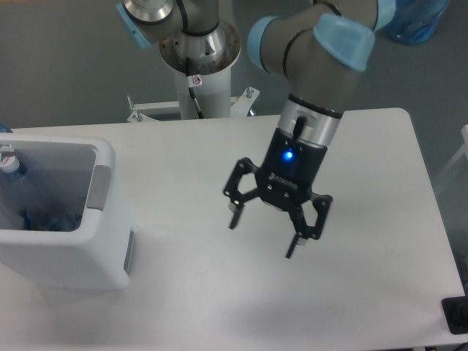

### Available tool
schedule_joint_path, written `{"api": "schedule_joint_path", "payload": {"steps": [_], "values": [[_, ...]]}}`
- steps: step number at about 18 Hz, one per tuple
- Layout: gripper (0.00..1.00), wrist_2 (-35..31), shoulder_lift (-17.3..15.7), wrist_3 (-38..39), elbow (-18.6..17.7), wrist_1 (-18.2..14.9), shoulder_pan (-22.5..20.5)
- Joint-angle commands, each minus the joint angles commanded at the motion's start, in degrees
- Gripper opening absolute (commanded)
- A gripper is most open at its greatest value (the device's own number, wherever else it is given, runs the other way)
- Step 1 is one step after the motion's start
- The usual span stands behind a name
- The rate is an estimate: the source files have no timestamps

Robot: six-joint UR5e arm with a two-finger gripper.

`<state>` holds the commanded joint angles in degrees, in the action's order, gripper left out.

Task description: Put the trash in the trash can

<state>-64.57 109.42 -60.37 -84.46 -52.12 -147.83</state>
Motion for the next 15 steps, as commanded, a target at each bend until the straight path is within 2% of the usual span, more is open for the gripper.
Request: {"api": "schedule_joint_path", "payload": {"steps": [2,4,7,11,15], "values": [[1.0,-10.3,1.1,-3.0,0.7,-2.3,0.3],[1.0,-13.6,1.8,-8.2,1.4,-5.8,0.4],[1.0,-16.5,1.7,-12.0,1.7,-10.7,0.4],[1.0,-21.6,1.3,-17.8,-0.2,-11.3,1.7],[1.0,-22.3,1.1,-18.3,-1.2,-10.6,1.9]]}}
